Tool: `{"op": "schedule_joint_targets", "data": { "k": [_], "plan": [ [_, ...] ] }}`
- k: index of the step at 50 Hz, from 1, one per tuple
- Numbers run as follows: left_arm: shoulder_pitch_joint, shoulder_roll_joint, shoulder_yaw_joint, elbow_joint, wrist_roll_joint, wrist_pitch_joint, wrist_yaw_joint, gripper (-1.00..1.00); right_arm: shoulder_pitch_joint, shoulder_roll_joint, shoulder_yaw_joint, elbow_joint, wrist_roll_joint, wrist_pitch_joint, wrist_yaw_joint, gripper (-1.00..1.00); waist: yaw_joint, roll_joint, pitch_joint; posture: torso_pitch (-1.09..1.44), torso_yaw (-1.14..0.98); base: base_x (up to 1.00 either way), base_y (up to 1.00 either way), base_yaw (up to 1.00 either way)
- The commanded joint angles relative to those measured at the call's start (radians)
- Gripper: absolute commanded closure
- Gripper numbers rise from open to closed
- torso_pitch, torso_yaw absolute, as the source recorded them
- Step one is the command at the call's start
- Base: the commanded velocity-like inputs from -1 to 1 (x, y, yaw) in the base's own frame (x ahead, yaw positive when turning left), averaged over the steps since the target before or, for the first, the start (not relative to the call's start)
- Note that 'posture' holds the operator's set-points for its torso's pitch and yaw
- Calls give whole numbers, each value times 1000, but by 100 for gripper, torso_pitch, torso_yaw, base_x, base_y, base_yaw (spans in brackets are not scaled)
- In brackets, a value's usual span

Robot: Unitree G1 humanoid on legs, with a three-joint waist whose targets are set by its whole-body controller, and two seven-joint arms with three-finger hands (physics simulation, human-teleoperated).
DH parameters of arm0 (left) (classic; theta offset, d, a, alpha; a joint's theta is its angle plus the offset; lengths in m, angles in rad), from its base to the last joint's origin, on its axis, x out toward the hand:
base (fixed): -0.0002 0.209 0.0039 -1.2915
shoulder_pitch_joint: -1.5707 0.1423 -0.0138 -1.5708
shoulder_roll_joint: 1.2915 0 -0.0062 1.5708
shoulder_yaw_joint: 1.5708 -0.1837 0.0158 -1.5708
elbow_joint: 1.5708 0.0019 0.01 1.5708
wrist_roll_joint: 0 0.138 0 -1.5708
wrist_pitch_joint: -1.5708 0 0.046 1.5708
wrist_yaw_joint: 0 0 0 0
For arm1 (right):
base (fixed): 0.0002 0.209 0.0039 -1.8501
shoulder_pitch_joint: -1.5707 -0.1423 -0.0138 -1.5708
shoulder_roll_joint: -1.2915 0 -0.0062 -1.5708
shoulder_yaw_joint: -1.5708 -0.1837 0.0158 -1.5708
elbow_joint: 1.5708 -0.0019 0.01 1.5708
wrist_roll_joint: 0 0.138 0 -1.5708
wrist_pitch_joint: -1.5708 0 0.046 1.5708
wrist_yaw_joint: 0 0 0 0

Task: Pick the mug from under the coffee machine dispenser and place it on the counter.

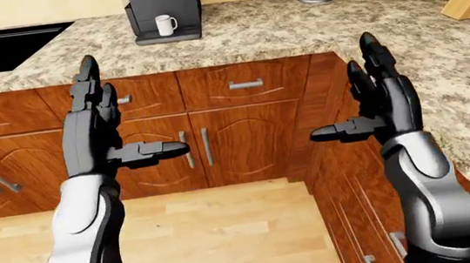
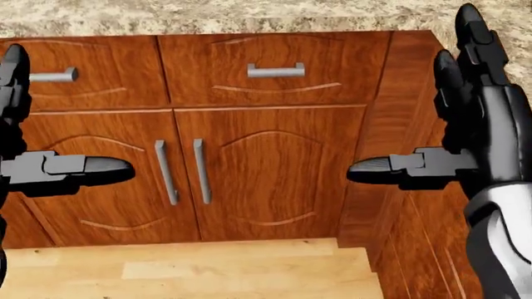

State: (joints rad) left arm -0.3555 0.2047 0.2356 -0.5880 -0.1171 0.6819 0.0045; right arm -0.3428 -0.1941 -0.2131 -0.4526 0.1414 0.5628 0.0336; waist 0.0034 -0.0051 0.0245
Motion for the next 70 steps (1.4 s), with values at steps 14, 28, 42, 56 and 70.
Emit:
{"op": "schedule_joint_targets", "data": {
  "k": [14, 28, 42, 56, 70],
  "plan": [
    [-137, 138, 101, -16, -96, 54, 52, -100, -216, -165, -102, -18, 120, 76, -85, -100, 1, 1, -8, 0, 0, 0, 0, 0],
    [-122, 232, 169, 113, -123, -56, 70, -100, -244, -292, -166, 137, 155, -29, -108, -100, 1, 0, -6, 0, 0, 0, 0, 0],
    [-152, 312, 217, 109, -165, -31, 93, -100, -296, -389, -198, 147, 189, -10, -126, -100, 2, 2, -3, 0, 0, 0, 0, 0],
    [-169, 360, 237, 106, -199, -8, 104, -100, -302, -414, -201, 152, 204, -6, -130, -100, -1, 6, 11, 0, 0, 9, 0, 0],
    [-174, 376, 242, 104, -207, -1, 109, -100, -318, -427, -202, 153, 214, 10, -127, -100, -15, 75, 11, 0, 0, 32, 6, 0]
  ]
}}
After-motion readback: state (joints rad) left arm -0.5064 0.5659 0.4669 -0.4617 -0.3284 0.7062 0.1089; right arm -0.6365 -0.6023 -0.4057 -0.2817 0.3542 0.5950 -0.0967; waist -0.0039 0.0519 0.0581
